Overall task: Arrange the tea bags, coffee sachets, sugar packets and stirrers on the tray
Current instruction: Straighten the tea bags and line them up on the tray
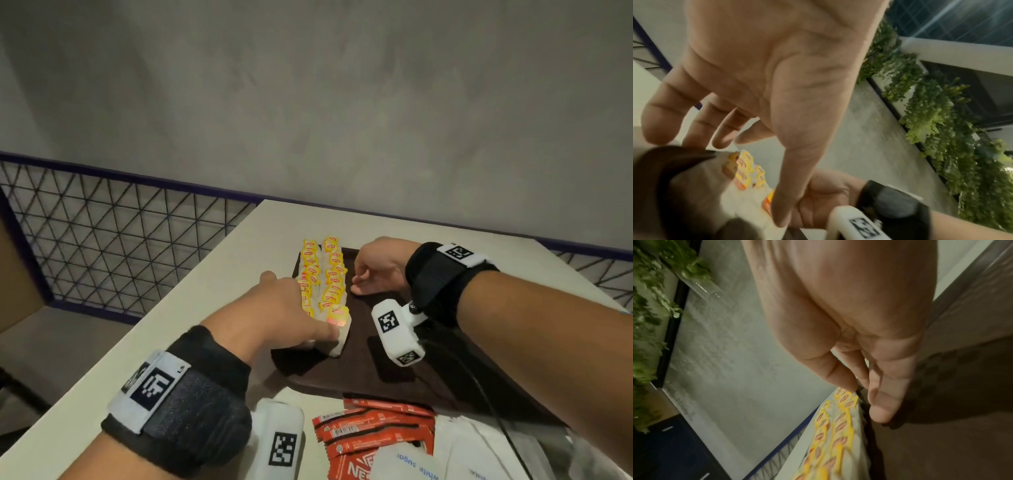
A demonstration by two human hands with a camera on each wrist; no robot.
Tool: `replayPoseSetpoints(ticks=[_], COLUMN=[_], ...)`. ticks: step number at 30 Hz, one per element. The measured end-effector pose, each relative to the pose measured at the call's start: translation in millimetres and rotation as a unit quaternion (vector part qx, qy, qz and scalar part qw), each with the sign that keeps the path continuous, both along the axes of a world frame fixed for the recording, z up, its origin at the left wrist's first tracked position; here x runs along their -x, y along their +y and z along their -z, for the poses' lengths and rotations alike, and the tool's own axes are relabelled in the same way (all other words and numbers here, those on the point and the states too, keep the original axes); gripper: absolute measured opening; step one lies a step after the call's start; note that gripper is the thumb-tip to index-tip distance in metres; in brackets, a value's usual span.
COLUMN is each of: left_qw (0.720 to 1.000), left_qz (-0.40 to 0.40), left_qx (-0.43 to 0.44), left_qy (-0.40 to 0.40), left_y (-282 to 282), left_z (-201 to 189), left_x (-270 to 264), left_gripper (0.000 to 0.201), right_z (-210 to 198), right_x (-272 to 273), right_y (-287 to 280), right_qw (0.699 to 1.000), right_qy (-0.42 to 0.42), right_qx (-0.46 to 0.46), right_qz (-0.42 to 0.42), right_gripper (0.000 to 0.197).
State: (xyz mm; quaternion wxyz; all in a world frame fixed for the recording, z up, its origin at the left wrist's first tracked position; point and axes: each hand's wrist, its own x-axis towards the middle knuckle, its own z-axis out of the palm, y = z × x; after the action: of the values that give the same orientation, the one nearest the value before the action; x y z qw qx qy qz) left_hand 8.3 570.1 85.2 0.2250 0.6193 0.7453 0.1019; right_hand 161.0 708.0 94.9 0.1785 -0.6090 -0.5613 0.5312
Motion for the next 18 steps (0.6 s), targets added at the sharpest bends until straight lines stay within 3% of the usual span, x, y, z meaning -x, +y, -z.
replayPoseSetpoints(ticks=[3, 10, 18], left_qw=[1.000, 0.999, 0.998], left_qz=[-0.001, 0.002, 0.003], left_qx=[-0.001, -0.001, -0.011], left_qy=[-0.022, -0.046, -0.069], left_y=[4.8, 7.7, 16.0], left_z=[5.9, 8.9, 18.6], left_x=[3.1, 9.6, 16.0], left_gripper=[0.080, 0.059, 0.062], right_z=[-1.1, 1.5, 6.2], right_x=[10.6, 21.9, 6.3], right_y=[16.0, 26.5, 18.1], right_qw=[0.999, 0.999, 0.998], right_qy=[-0.024, -0.029, -0.044], right_qx=[-0.012, -0.009, 0.046], right_qz=[-0.020, -0.039, -0.002], right_gripper=[0.021, 0.022, 0.015])
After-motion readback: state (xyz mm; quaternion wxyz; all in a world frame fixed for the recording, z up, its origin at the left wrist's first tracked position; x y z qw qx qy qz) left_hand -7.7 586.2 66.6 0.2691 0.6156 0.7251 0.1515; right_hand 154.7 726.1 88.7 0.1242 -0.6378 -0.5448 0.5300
